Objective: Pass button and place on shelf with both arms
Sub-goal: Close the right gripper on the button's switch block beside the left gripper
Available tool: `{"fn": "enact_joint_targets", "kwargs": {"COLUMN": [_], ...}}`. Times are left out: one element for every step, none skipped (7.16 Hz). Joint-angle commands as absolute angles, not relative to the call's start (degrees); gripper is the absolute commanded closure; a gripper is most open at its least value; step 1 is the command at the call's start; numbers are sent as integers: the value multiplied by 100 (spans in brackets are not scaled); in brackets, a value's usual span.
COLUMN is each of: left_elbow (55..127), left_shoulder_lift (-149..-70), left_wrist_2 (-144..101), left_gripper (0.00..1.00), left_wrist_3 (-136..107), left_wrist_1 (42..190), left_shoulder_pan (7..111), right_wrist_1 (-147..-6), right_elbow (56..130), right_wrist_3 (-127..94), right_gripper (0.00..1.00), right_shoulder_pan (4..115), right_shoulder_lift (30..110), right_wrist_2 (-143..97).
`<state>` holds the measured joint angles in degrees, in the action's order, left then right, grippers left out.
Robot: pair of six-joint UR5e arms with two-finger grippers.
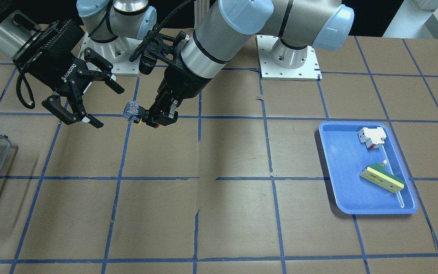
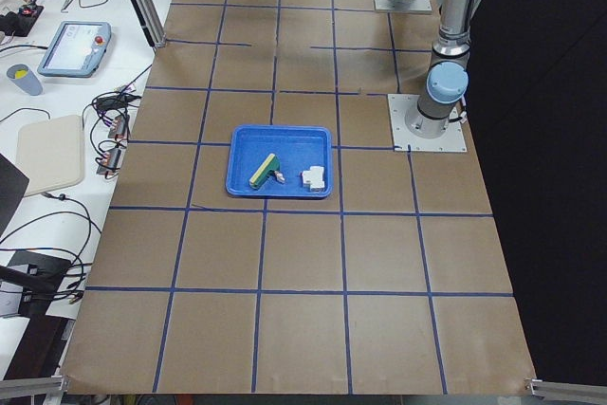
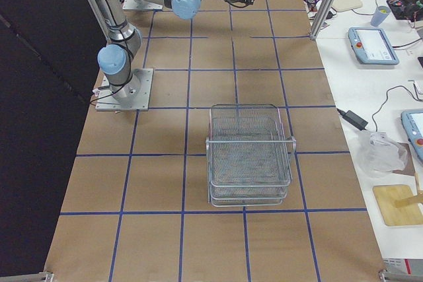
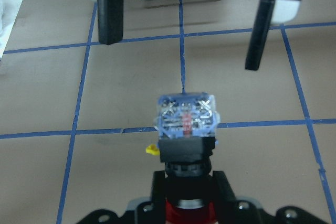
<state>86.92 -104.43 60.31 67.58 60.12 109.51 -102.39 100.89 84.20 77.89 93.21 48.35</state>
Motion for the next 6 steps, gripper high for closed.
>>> {"fn": "enact_joint_targets", "kwargs": {"left_elbow": [8692, 8692, 8692, 8692, 8692, 8692], "left_shoulder_lift": [-10450, -10441, -10441, -10389, -10328, -10336], "left_wrist_2": [6038, 6038, 6038, 6038, 6029, 6047], "left_gripper": [100, 100, 100, 100, 100, 100], "left_wrist_3": [6724, 6671, 6645, 6584, 6574, 6574], "left_wrist_1": [5968, 5924, 5898, 5889, 5897, 5897], "left_shoulder_pan": [10960, 10960, 10986, 11004, 11030, 11065], "right_wrist_1": [-10291, -10257, -10239, -10239, -10231, -10239], "right_elbow": [10090, 10099, 10099, 10160, 10273, 10292], "right_wrist_3": [8525, 8517, 8525, 8525, 8517, 8517], "right_gripper": [0, 0, 0, 0, 0, 0], "right_shoulder_pan": [7944, 7980, 7980, 7989, 7998, 7998], "right_shoulder_lift": [9316, 9308, 9290, 9307, 9325, 9334], "right_wrist_2": [4720, 4720, 4728, 4720, 4711, 4711]}}
